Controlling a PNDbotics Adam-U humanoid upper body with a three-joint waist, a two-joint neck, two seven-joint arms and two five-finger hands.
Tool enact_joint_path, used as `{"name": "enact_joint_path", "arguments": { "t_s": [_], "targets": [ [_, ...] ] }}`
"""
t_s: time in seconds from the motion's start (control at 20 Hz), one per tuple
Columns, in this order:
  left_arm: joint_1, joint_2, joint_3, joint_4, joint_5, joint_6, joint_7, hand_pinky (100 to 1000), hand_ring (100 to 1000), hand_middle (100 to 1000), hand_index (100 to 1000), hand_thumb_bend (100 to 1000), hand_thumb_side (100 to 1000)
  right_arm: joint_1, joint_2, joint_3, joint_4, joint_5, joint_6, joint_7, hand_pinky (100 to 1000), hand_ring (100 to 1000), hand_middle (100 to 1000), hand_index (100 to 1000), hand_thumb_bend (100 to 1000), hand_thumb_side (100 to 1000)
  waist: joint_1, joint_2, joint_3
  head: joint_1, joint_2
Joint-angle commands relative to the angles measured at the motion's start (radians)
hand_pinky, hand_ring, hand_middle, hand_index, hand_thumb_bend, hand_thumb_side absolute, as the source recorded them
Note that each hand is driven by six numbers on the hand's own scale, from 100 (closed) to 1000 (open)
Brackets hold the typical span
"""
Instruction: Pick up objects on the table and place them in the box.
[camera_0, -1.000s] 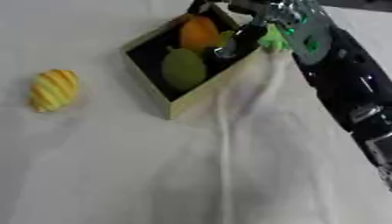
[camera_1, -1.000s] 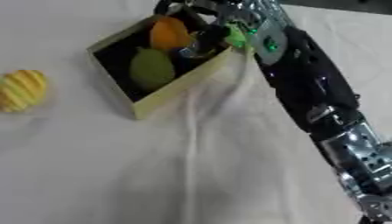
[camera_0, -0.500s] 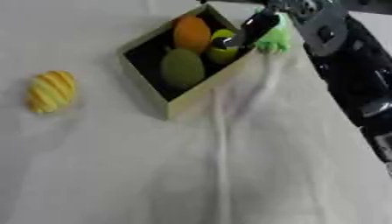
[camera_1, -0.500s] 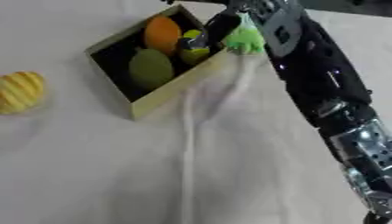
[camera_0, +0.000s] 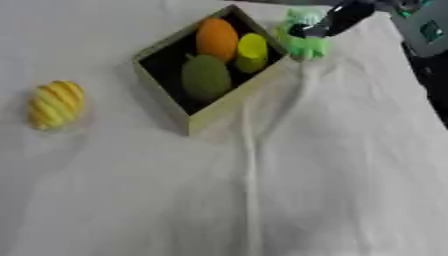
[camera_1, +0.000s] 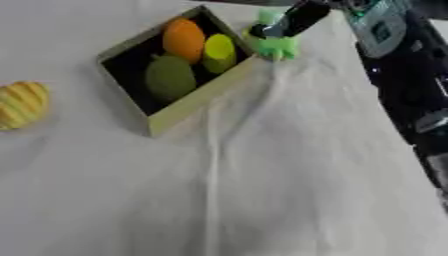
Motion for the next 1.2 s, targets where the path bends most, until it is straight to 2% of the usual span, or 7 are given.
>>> {"name": "enact_joint_path", "arguments": {
  "t_s": [0.05,0.3,0.6,1.05,1.2],
  "targets": [
    [-0.009,0.029,0.011,-0.016,-0.004,0.001,0.009,707,749,746,846,443,436,-0.008,-0.052,-0.028,0.029,0.032,-0.006,-0.035,892,945,778,875,457,275,0.009,-0.016,-0.002,-0.001,-0.011],
    [-0.013,0.031,0.014,-0.016,-0.005,0.001,0.017,706,748,746,846,442,437,-0.011,-0.056,-0.045,0.071,0.055,-0.020,-0.053,895,952,790,881,454,278,0.015,0.002,0.003,-0.003,-0.035],
    [-0.033,0.025,0.013,-0.016,-0.003,-0.002,0.018,706,748,746,846,442,437,-0.017,-0.052,-0.069,0.118,0.084,-0.009,-0.074,901,956,796,881,448,283,0.010,0.022,0.021,0.000,-0.084],
    [-0.035,0.025,0.013,-0.016,-0.001,0.000,0.017,704,747,746,846,439,442,-0.025,-0.043,-0.080,0.144,0.091,0.012,-0.098,908,966,806,880,440,292,0.009,0.032,0.027,-0.007,-0.089],
    [-0.054,0.023,0.009,-0.016,0.001,-0.003,0.013,704,747,745,846,439,440,-0.040,-0.030,-0.096,0.185,0.121,0.040,-0.092,907,966,816,883,449,291,-0.001,0.049,0.049,-0.020,-0.112]
  ]
}}
